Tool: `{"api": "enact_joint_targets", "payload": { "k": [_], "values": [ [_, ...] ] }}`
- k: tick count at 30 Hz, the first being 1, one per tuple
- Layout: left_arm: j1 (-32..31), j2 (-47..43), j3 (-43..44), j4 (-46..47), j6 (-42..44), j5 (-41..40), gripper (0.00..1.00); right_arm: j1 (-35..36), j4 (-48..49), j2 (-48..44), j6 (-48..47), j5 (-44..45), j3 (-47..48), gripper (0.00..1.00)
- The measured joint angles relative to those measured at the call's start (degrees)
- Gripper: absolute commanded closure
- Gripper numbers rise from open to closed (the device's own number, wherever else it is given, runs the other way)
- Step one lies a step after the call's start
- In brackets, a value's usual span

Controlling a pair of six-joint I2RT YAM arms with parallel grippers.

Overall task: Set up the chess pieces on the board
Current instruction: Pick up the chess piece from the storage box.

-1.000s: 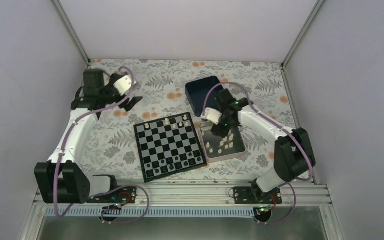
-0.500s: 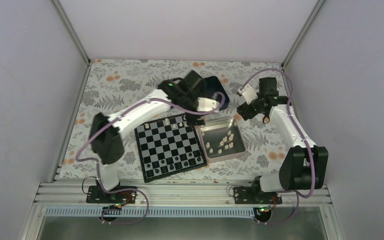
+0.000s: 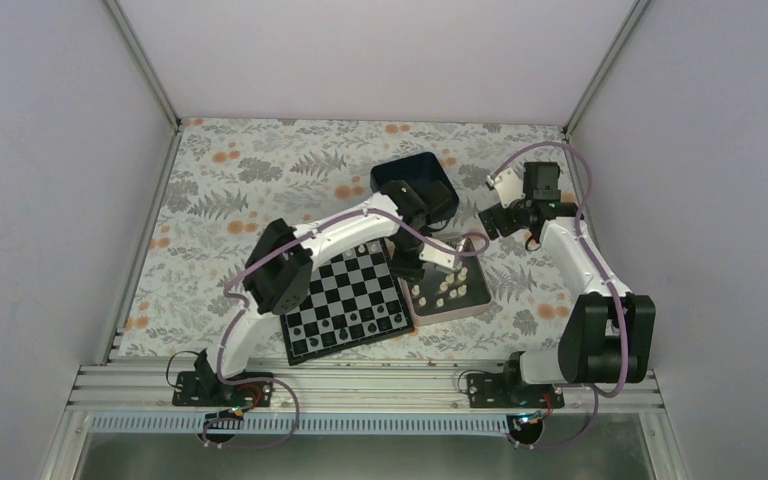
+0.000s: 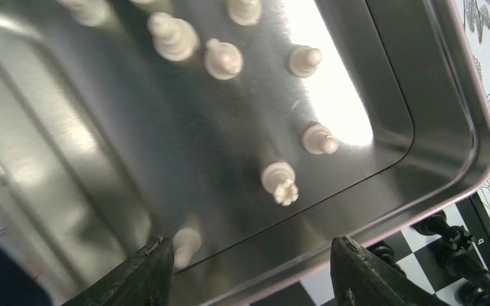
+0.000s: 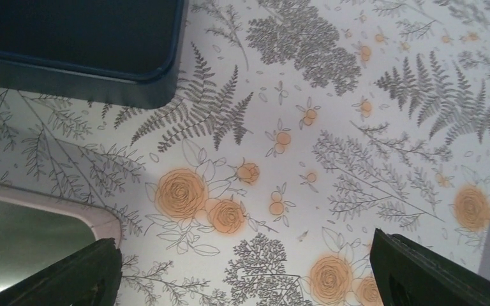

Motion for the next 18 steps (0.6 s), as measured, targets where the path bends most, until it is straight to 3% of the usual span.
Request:
{"api": "enact_joint_targets", "payload": {
  "k": [18],
  "values": [
    [-3.85,8.98,11.04,-6.99,-0.07,-1.86,0.55,-0.02,2.19,-1.46,0.22,0.76,-0.63,0.00]
  ]
}}
